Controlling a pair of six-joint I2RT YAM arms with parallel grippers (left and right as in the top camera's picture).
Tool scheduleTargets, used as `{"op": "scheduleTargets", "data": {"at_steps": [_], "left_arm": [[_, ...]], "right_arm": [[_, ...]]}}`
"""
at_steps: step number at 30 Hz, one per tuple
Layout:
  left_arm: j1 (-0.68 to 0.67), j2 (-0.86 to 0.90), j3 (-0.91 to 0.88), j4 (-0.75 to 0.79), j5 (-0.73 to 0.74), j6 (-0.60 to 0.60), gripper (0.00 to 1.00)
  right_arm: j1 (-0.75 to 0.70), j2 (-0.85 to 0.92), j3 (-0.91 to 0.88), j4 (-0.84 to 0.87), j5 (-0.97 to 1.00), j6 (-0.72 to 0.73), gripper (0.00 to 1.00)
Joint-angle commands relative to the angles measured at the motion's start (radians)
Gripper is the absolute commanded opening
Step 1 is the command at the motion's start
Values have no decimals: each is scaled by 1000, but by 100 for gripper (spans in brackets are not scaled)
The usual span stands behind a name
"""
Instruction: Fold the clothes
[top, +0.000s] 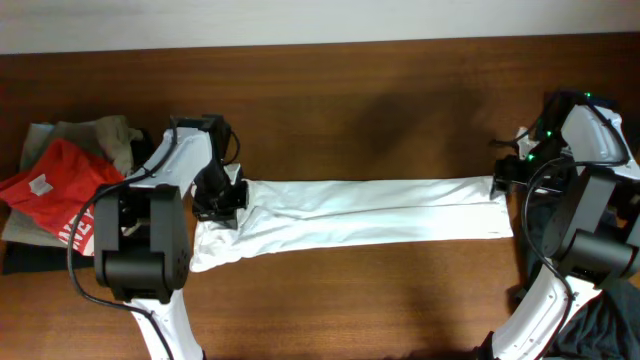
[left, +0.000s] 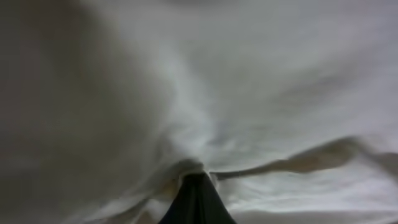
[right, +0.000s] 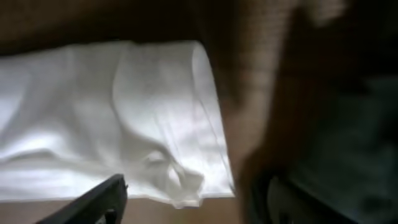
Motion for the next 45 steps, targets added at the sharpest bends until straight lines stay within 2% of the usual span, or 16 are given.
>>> {"op": "scheduleTargets", "data": {"at_steps": [1,3,4,7,8,11,13,15,21,26,28,29,31,38,41,45], "left_arm": [[6,-12,-31,-23,-32,-25,3],[6,-13,-31,-18,-41,-25,10],[6,-12,-31,-18,-41,-25,11],[6,-13,32,-24,-37,-25,11],[6,-14,74,-38,-37,-24,11],[6,-43,178,-55,-37,-24,13],[6,-49,195,-53,-38,-24,21],[6,-49,195,-51,-38,-24,22],[6,-49,195,-44,-38,-24,22],[6,-49,195,-45,-38,-24,23],[6,-49,195,-45,-38,-24,23],[6,-49,195,-45,-38,-24,23],[6,-49,195,-45,-38,-24,23],[8,-49,195,-87,-64,-21,24],[8,-49,195,-87,-63,-21,24],[8,-49,195,-93,-63,-21,24]], "right_arm": [[5,-13,-97,64,-101,-63,86],[5,-13,-167,127,-184,-115,86],[5,-13,-185,143,-188,-115,77],[5,-13,-186,145,-222,-115,8],[5,-13,-186,145,-222,-115,4],[4,-13,-90,89,-217,-112,4],[13,-13,85,-47,-217,-100,4],[50,-13,183,-143,-212,-100,4],[412,-12,196,-177,-183,-31,4],[626,-12,196,-154,-183,-6,5],[669,-12,196,-138,-184,-6,13],[694,-12,196,-124,-202,-6,28],[720,-12,196,-110,-218,-6,71],[686,-12,196,-100,-139,-6,69],[721,-7,179,-60,-145,-5,71],[756,10,-11,206,-93,169,66]]}}
